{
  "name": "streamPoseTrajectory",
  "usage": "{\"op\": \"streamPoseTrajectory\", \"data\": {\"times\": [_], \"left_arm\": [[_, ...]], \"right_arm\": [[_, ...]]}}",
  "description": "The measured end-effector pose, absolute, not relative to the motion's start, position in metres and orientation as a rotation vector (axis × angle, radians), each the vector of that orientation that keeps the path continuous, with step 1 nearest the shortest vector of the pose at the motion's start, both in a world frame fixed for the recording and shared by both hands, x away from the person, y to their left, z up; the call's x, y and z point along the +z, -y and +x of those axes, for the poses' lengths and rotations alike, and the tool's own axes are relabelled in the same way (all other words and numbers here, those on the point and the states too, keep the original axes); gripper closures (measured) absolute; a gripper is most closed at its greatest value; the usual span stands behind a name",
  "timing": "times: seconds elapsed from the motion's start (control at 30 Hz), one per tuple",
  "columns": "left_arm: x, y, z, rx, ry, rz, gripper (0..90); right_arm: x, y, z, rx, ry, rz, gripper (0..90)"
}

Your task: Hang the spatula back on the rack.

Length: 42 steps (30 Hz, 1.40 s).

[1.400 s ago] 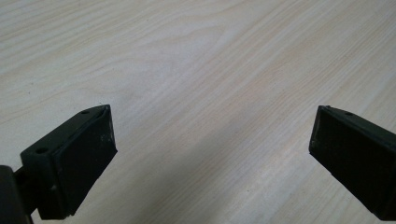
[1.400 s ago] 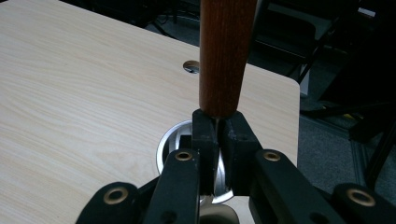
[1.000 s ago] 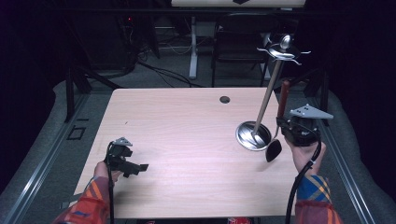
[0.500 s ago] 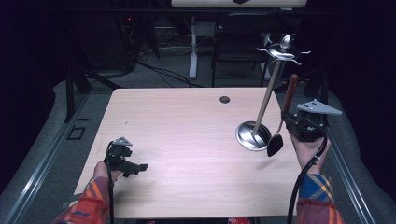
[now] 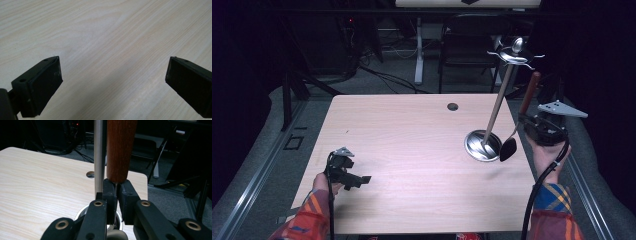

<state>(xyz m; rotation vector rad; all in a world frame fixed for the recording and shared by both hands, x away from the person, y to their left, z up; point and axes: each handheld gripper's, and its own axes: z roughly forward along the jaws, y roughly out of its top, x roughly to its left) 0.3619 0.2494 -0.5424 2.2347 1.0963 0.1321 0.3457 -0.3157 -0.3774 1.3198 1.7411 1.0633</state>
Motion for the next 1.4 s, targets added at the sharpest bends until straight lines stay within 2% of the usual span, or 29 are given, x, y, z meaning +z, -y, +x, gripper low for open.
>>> {"op": "streamPoseTrajectory", "data": {"times": [0.3, 1.4], "left_arm": [[-0.542, -0.248, 0.361, 0.131, -1.091, 2.246, 0.6], [-0.545, -0.235, 0.359, 0.106, -1.074, 2.265, 1.4]], "right_arm": [[-0.369, 0.324, 0.344, 1.09, -1.707, 1.322, 84.1], [-0.358, 0.313, 0.352, 1.1, -1.763, 1.278, 84.0]]}}
